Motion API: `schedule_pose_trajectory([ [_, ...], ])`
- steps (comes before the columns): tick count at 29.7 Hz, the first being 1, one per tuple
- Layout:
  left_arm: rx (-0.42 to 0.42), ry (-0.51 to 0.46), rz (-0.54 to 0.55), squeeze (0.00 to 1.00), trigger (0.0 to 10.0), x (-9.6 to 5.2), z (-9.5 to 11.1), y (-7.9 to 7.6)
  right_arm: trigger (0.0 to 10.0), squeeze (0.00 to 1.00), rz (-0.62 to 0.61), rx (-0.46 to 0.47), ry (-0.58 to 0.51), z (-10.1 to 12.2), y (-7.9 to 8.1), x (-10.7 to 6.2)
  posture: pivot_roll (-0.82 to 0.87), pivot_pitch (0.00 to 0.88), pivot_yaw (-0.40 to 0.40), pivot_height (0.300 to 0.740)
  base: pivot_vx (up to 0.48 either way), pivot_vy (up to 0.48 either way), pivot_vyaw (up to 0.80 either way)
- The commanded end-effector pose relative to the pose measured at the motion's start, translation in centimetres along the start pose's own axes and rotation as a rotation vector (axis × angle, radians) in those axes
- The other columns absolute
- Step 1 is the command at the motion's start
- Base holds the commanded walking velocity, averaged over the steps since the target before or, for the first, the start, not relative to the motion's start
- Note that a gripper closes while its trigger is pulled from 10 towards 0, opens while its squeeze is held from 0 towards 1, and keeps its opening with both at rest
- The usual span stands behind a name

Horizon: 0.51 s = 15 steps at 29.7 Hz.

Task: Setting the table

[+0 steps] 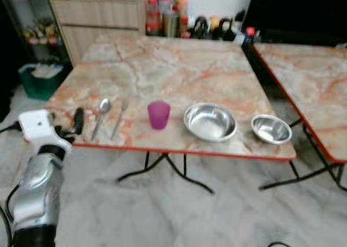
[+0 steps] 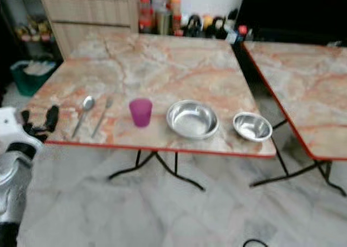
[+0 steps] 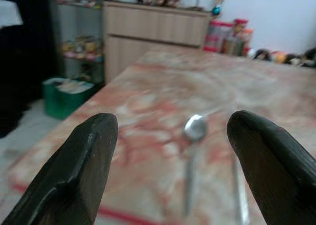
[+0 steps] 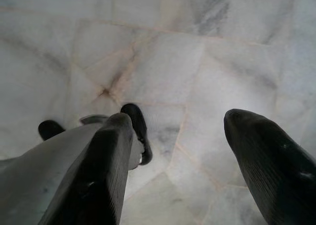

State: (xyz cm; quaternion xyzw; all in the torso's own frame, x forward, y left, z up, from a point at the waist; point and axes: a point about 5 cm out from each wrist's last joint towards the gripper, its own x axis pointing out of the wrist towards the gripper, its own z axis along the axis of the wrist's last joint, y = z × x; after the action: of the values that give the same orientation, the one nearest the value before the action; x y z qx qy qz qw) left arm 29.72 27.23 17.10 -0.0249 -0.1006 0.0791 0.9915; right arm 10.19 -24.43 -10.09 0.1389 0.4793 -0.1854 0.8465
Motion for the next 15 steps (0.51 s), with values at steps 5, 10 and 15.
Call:
schedule_pose_trajectory([
  [5,0.080,0.170,0.114,0.00,10.0,-2.6,-4.6,3.4,10.0,0.00,-0.017,0.008,-0.009,0.0,-0.4,-0.1,0.04,0.098,-0.034,0.740,0.000,0.000,0.00],
  [10,0.146,0.438,0.201,0.00,10.0,-6.3,-10.2,5.8,10.0,0.00,-0.020,0.011,-0.007,0.0,-0.4,-0.1,0.04,0.094,-0.034,0.740,0.000,0.000,0.00],
  [15,0.150,0.557,0.184,0.00,10.0,-7.8,-12.4,5.9,10.0,0.00,-0.023,0.013,-0.009,0.0,-0.4,-0.1,0.03,0.090,-0.029,0.740,0.000,0.000,0.00],
])
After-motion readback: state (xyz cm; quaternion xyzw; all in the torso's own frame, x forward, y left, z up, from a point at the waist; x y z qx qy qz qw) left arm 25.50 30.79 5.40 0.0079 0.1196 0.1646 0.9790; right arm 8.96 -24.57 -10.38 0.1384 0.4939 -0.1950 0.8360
